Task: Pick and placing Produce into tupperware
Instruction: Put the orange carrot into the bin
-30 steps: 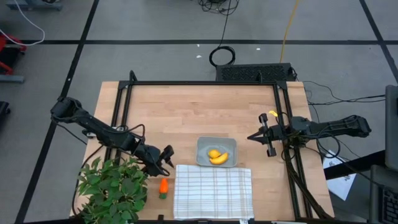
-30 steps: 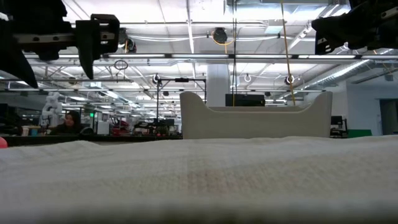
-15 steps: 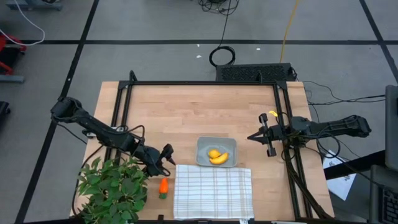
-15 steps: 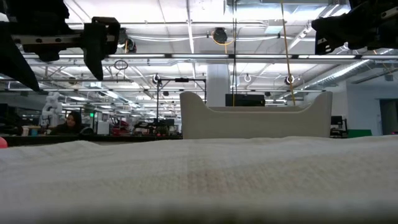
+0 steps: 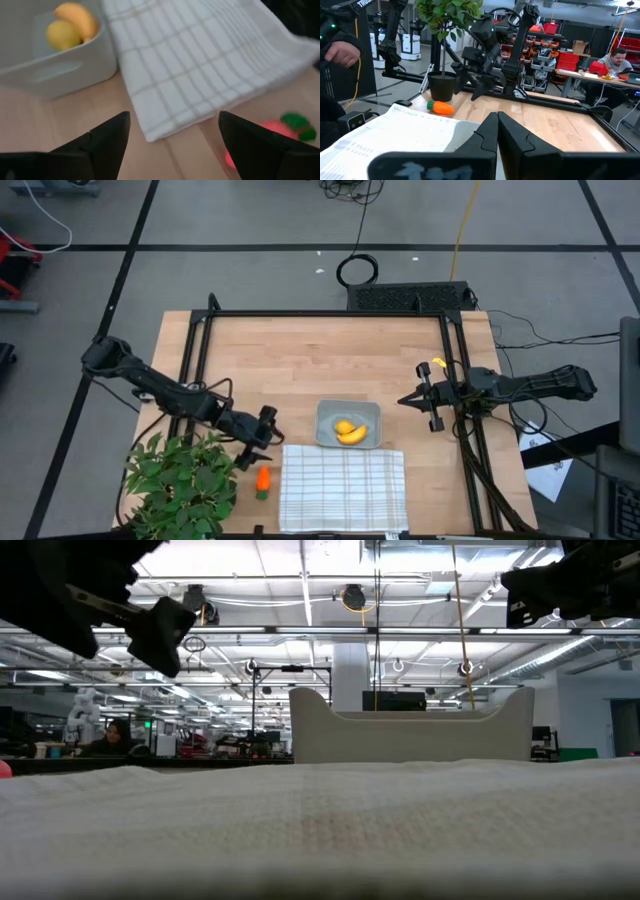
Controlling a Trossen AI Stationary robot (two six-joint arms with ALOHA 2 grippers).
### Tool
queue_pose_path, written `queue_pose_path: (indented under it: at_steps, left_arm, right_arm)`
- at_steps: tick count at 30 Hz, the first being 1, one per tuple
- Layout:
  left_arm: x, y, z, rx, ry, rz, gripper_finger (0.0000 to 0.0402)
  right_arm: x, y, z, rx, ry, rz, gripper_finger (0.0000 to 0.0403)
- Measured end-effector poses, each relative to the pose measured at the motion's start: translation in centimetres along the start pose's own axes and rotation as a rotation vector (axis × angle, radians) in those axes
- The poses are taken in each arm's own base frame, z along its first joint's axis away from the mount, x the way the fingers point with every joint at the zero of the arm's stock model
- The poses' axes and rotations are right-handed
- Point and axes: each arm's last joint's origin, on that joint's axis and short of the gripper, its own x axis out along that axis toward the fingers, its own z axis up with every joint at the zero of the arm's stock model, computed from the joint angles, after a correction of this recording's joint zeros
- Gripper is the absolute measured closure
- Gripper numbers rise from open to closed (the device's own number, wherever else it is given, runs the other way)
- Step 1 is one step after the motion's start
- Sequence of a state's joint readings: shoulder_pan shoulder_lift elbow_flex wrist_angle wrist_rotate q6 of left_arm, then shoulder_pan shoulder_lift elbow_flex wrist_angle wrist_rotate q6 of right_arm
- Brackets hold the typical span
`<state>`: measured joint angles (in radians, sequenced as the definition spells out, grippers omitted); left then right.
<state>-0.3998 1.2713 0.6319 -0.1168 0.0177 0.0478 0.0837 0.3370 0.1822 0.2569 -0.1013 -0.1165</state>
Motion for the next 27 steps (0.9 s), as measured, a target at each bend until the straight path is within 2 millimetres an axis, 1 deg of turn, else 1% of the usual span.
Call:
queue_pose_path:
  at_steps: [2, 4, 10, 15, 17, 23, 27]
  left_arm:
    - [0.0, 0.3, 0.0, -0.047, 0.001, 0.011, 0.0091]
    - [0.0, 0.5, -0.2, -0.035, 0.014, 0.016, 0.0091]
    - [0.0, -0.2, -0.9, 0.209, 0.087, -0.021, 0.0091]
    - [0.0, -1.2, -0.8, 0.456, 0.081, -0.057, 0.0092]
    - [-0.1, -1.6, -0.8, 0.520, 0.076, -0.067, 0.0092]
    - [-0.1, -2.2, -0.8, 0.547, 0.074, -0.050, 0.0091]
    - [-0.1, -3.1, -0.8, 0.603, 0.065, -0.071, 0.0092]
  right_arm:
    - [0.0, 0.0, 0.0, 0.000, 0.000, 0.000, 0.0403]
    - [0.0, 0.0, 0.0, 0.000, 0.000, 0.000, 0.0403]
    - [0.0, 0.0, 0.0, 0.000, 0.000, 0.000, 0.0403]
    - [0.0, 0.0, 0.0, 0.000, 0.000, 0.000, 0.0403]
    - [0.0, 0.0, 0.0, 0.000, 0.000, 0.000, 0.0403]
    - [0.0, 0.0, 0.0, 0.000, 0.000, 0.000, 0.0403]
    - [0.0, 0.0, 0.0, 0.000, 0.000, 0.000, 0.0403]
